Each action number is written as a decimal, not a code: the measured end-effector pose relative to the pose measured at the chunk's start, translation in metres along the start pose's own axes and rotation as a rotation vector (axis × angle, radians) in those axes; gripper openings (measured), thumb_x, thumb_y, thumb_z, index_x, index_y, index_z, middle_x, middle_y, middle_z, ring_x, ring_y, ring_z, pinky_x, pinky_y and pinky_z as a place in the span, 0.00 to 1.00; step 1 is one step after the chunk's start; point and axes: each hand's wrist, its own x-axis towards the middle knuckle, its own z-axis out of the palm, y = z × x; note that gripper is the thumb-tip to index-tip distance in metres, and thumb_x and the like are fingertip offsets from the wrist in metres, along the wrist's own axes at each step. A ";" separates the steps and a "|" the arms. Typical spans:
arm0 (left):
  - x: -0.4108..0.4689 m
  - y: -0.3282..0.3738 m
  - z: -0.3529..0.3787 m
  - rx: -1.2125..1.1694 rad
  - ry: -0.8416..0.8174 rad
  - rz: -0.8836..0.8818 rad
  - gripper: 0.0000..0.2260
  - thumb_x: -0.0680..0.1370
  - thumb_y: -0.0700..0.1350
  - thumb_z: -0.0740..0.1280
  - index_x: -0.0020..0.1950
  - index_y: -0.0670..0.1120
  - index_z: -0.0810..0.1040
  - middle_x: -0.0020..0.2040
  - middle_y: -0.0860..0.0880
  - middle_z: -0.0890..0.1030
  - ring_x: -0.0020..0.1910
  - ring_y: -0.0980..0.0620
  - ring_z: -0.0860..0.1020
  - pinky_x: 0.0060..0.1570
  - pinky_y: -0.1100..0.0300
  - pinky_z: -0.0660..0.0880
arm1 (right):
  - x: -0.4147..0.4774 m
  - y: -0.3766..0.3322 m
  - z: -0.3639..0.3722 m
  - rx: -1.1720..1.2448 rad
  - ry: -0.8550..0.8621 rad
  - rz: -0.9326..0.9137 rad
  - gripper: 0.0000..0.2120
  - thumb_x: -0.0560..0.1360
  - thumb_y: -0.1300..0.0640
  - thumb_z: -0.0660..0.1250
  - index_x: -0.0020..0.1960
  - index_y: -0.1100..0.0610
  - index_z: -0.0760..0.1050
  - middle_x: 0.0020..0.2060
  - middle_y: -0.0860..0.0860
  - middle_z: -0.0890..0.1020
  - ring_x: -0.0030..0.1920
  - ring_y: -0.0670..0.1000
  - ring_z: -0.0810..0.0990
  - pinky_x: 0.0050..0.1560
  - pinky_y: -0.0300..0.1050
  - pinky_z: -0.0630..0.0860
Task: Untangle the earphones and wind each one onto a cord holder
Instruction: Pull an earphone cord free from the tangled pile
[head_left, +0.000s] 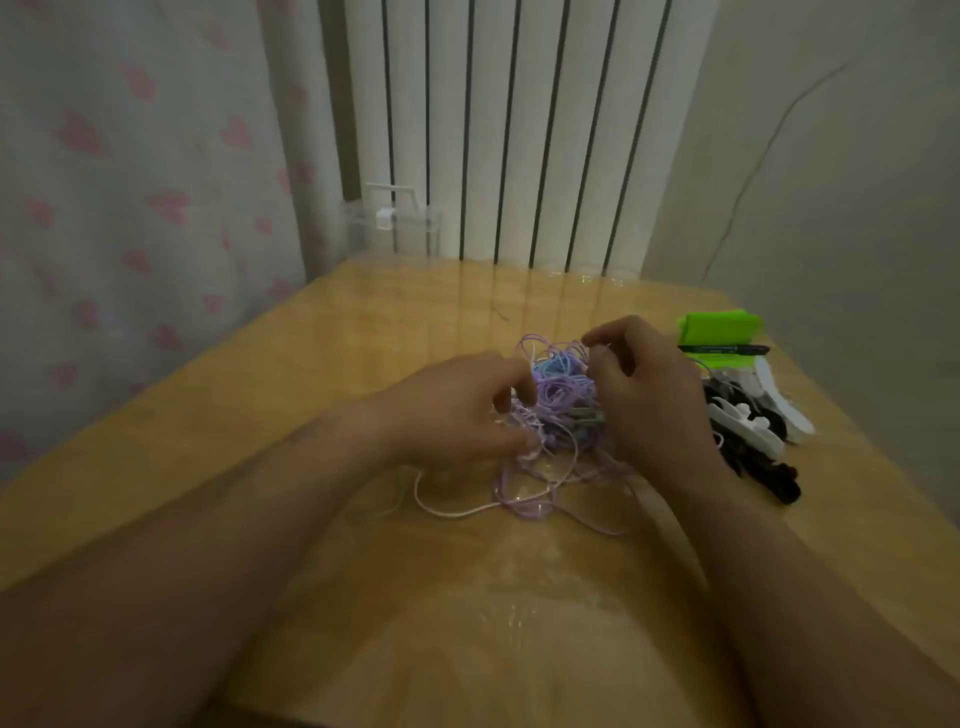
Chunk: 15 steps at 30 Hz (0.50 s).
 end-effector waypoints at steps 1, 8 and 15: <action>0.002 0.002 0.006 0.071 -0.047 -0.027 0.23 0.73 0.66 0.74 0.61 0.57 0.75 0.53 0.56 0.77 0.50 0.55 0.77 0.51 0.53 0.76 | 0.000 -0.001 0.000 -0.003 0.003 -0.007 0.06 0.82 0.57 0.66 0.53 0.49 0.80 0.37 0.43 0.80 0.36 0.43 0.77 0.36 0.42 0.70; 0.009 -0.007 0.031 -0.056 0.112 -0.150 0.09 0.76 0.56 0.74 0.50 0.53 0.81 0.42 0.57 0.80 0.43 0.56 0.78 0.46 0.53 0.77 | 0.000 -0.002 0.002 -0.025 -0.014 -0.041 0.05 0.81 0.57 0.67 0.52 0.50 0.81 0.33 0.43 0.78 0.34 0.43 0.75 0.35 0.44 0.72; 0.002 -0.023 0.005 -0.285 0.276 -0.087 0.06 0.78 0.56 0.72 0.46 0.55 0.81 0.50 0.54 0.79 0.52 0.56 0.77 0.51 0.60 0.71 | 0.002 0.000 0.003 -0.021 -0.013 -0.038 0.05 0.82 0.56 0.66 0.52 0.50 0.81 0.33 0.44 0.79 0.33 0.44 0.75 0.33 0.44 0.69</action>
